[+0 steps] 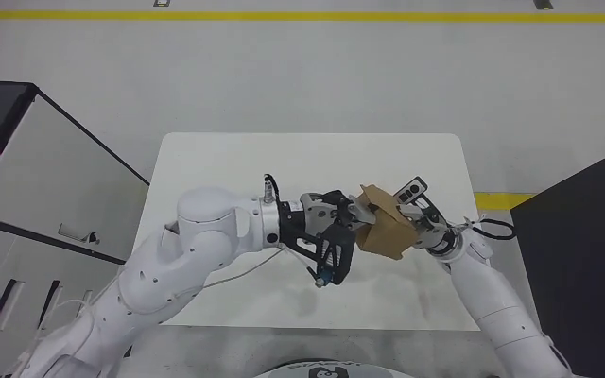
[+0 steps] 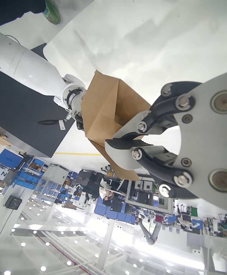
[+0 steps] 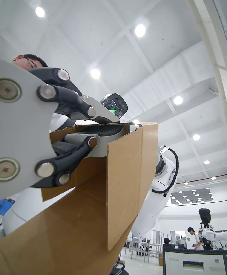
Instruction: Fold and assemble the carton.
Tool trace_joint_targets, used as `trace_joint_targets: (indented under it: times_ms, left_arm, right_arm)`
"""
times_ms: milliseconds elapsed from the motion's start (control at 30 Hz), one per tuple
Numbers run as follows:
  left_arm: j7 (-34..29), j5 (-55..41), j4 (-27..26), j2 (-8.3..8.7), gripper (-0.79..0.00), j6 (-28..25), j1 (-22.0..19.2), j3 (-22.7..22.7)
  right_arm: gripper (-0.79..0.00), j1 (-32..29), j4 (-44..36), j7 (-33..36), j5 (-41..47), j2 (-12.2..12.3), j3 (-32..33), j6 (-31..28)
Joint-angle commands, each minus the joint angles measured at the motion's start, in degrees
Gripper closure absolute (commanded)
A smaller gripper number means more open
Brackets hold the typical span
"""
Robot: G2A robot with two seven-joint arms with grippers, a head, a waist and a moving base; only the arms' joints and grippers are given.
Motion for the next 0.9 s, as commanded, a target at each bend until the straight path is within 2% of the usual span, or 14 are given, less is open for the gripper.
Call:
trace_joint_targets:
  times_ms: [0, 867]
  left_arm:
    - [0.82, -0.76, 0.70, 0.00, 0.000, -0.23, 0.05, -0.19]
    - [0.47, 1.00, 2.54, -0.65, 0.000, -0.54, -1.41, 2.02]
  right_arm:
    - [0.000, 0.05, -0.03, 0.00, -0.03, 0.09, -0.12, -0.20]
    - [0.000, 0.86, -0.33, 0.00, 1.25, 0.83, -2.39, -1.27]
